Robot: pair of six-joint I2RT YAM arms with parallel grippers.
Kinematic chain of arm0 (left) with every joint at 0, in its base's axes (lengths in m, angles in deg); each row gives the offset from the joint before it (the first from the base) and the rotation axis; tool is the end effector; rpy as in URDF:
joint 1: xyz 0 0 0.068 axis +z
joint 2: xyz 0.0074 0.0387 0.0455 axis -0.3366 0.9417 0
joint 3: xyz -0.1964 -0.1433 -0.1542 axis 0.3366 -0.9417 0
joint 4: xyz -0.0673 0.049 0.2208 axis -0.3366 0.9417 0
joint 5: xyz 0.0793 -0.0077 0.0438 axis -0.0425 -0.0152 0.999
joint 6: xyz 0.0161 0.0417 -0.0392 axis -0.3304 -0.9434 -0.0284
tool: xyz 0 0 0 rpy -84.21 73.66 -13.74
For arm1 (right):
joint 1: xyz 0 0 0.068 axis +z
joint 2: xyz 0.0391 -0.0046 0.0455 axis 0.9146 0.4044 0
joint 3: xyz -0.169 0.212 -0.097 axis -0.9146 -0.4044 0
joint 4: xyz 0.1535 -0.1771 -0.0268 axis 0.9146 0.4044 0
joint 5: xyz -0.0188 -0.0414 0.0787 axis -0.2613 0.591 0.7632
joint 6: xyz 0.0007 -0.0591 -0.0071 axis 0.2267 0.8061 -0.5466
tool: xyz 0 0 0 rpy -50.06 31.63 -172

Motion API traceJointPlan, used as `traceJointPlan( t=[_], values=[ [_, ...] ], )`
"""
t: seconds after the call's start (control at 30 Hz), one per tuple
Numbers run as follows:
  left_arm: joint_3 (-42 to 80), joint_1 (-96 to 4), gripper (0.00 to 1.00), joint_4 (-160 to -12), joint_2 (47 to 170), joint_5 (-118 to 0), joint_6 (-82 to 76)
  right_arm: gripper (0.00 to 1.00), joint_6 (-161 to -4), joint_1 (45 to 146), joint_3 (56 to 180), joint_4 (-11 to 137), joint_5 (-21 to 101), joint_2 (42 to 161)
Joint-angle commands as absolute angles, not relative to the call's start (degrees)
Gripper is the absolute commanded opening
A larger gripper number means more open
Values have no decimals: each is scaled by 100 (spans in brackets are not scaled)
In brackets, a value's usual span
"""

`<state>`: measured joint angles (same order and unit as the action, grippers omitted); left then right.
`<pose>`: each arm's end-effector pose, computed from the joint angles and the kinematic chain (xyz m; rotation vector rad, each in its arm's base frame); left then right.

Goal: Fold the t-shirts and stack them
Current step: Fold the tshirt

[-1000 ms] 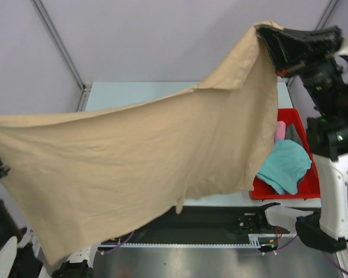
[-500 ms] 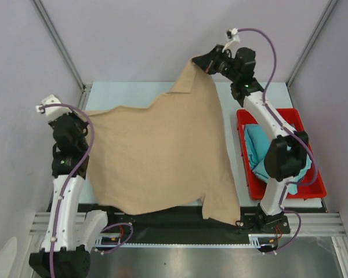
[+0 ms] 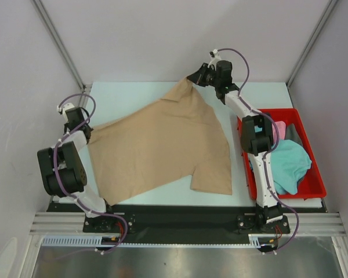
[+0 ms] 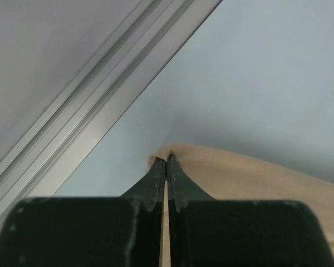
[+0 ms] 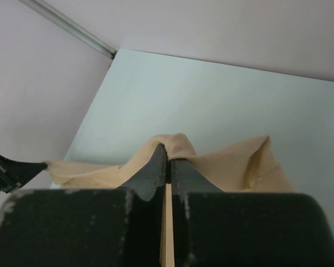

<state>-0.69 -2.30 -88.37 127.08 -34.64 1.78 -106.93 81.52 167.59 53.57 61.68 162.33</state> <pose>0.3146 0.1112 0.2250 -0.7827 2.0587 0.3287 0.5505 0.1735 0.2637 -0.1525 1.8003 1.0321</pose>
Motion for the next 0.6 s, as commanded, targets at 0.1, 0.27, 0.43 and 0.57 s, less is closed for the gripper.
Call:
traceJointPlan(
  t=[0.1,0.27,0.43,0.57],
  values=[
    [676,-165,0,-8847,12998,-4107,368,0,-10612,8003,17316,5476,6246,16182],
    [685,-130,0,-8181,12902,-4168,544,0,-10568,7968,17124,6073,6326,15892],
    [685,-121,0,-7574,12752,-4213,465,0,-10542,7968,16500,6811,6195,15286],
    [554,-112,0,-7177,12550,-4256,430,0,-10533,7924,15709,6988,5913,14505]
  ],
)
